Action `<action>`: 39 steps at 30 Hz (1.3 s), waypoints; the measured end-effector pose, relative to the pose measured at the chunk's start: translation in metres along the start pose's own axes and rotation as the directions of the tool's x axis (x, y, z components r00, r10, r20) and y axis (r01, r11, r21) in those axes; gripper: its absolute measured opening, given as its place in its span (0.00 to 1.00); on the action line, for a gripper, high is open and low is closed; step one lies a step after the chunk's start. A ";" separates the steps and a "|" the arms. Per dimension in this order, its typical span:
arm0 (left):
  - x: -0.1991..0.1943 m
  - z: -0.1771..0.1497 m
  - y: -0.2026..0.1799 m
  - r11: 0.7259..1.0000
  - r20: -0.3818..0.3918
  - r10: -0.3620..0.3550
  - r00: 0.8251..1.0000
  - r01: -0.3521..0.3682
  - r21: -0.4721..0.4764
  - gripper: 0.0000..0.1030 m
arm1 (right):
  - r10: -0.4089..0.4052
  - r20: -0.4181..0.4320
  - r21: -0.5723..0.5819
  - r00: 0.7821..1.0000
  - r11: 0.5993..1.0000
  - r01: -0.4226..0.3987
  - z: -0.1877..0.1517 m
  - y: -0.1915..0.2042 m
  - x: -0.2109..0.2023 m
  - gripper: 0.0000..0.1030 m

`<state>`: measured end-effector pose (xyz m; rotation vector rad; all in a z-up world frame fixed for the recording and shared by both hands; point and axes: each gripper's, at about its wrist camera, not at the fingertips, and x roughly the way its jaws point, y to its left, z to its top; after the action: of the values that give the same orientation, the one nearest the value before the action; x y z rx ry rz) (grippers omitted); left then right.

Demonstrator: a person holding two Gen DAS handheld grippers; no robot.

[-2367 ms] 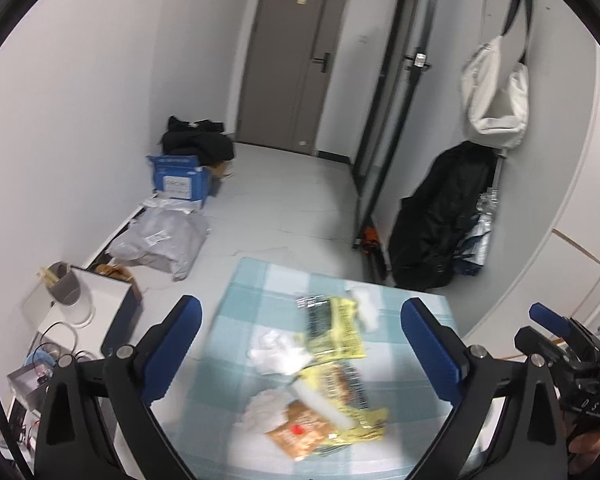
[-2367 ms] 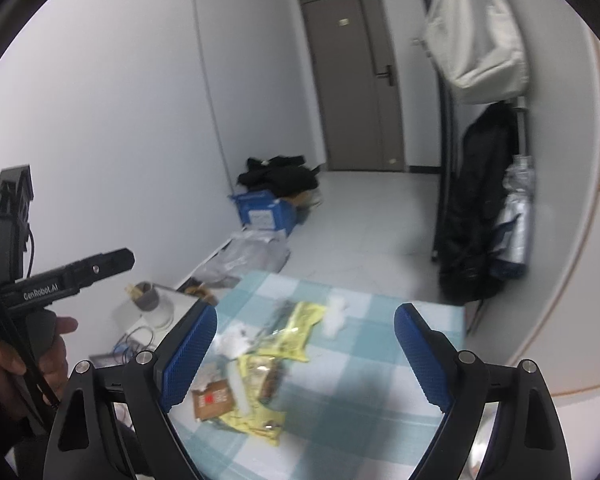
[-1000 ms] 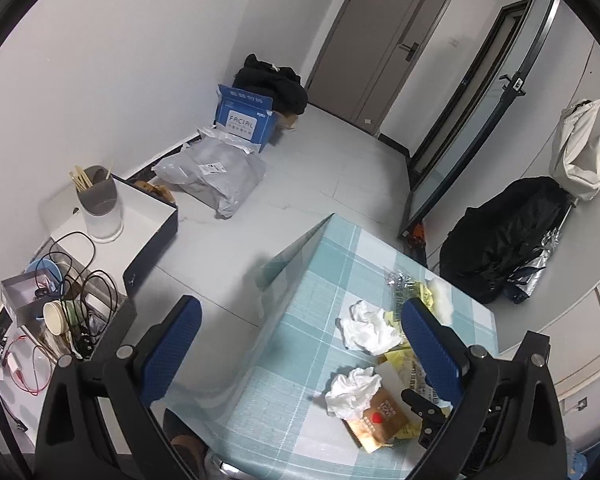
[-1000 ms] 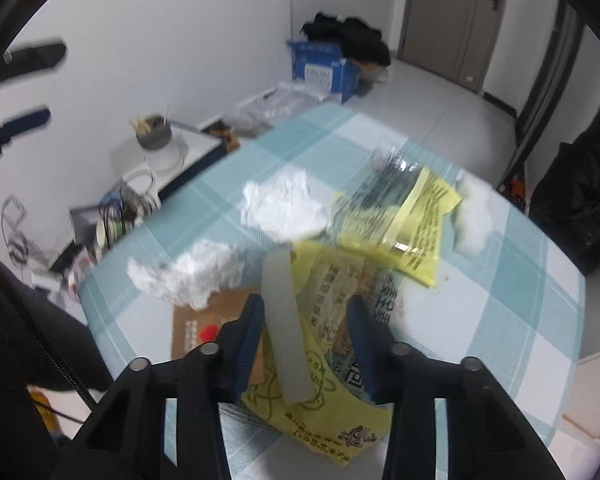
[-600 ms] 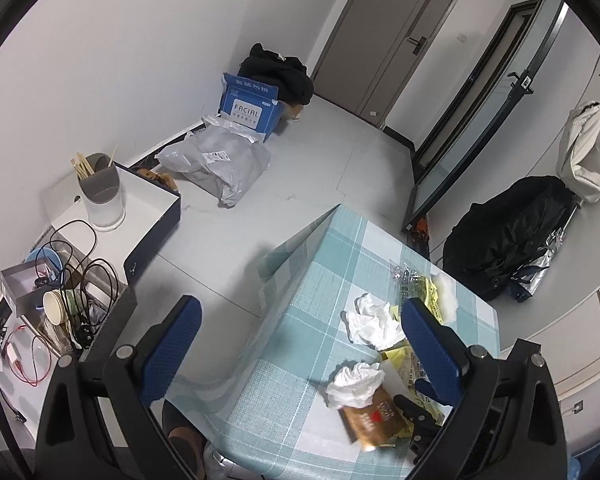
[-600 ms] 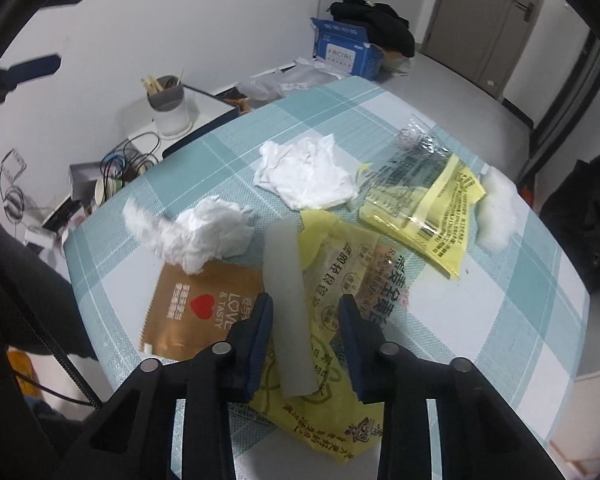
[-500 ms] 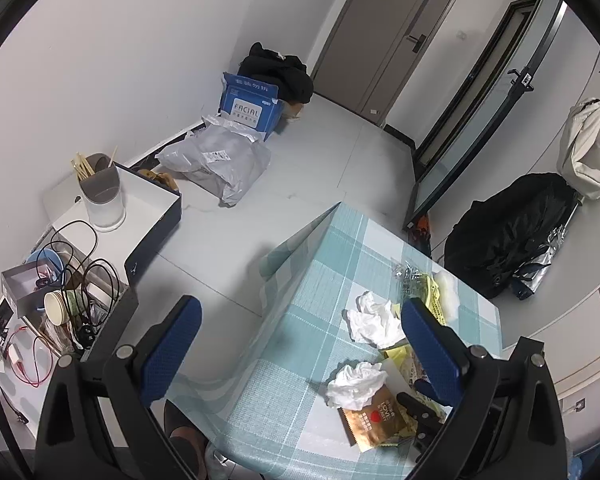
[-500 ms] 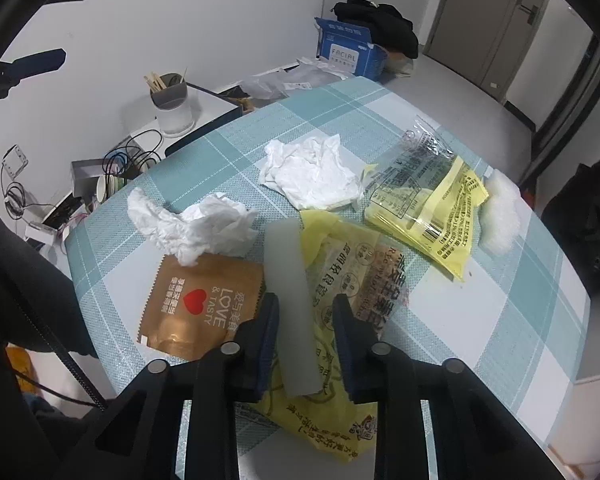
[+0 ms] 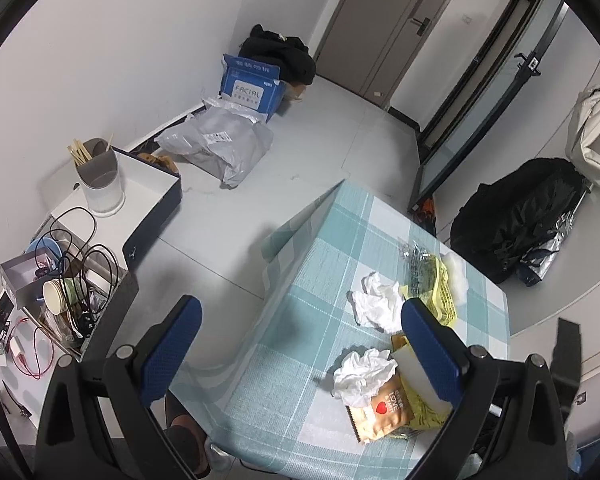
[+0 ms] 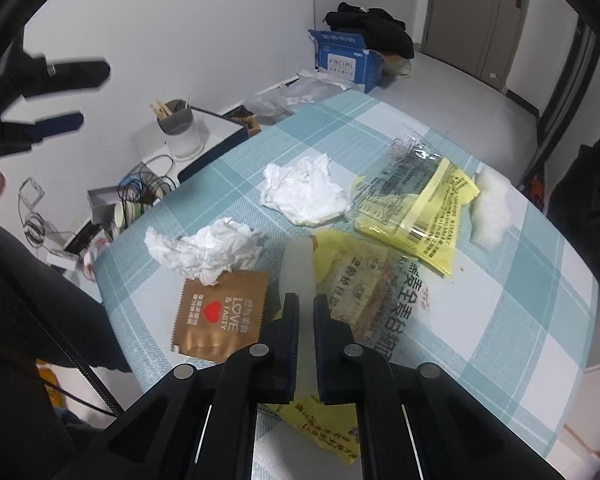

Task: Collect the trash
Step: 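Lower the right gripper onto the white foam stick and close it, then grasp the crumpled white tissue with the left gripper while the right lifts the foam stick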

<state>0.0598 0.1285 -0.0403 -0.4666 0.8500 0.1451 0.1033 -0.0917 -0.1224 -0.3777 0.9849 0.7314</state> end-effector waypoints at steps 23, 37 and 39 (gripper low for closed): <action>0.009 -0.007 -0.008 1.000 -0.055 0.009 0.998 -0.009 0.008 0.95 | -0.013 -0.054 -0.130 0.998 0.991 0.006 -0.020 0.020 0.017 0.25; 0.011 -0.008 -0.009 1.000 -0.056 0.009 0.998 -0.008 0.019 0.95 | 0.009 -0.026 -0.105 1.000 0.994 -0.012 -0.010 0.018 0.012 0.08; 0.010 -0.008 -0.009 1.000 -0.053 0.002 0.999 -0.001 0.025 0.95 | 0.027 -0.005 -0.067 1.000 0.997 -0.028 -0.005 0.012 0.005 0.08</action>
<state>0.0635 0.1162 -0.0496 -0.4478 0.9032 0.1237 0.0933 -0.0847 -0.1290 -0.4247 0.9731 0.7901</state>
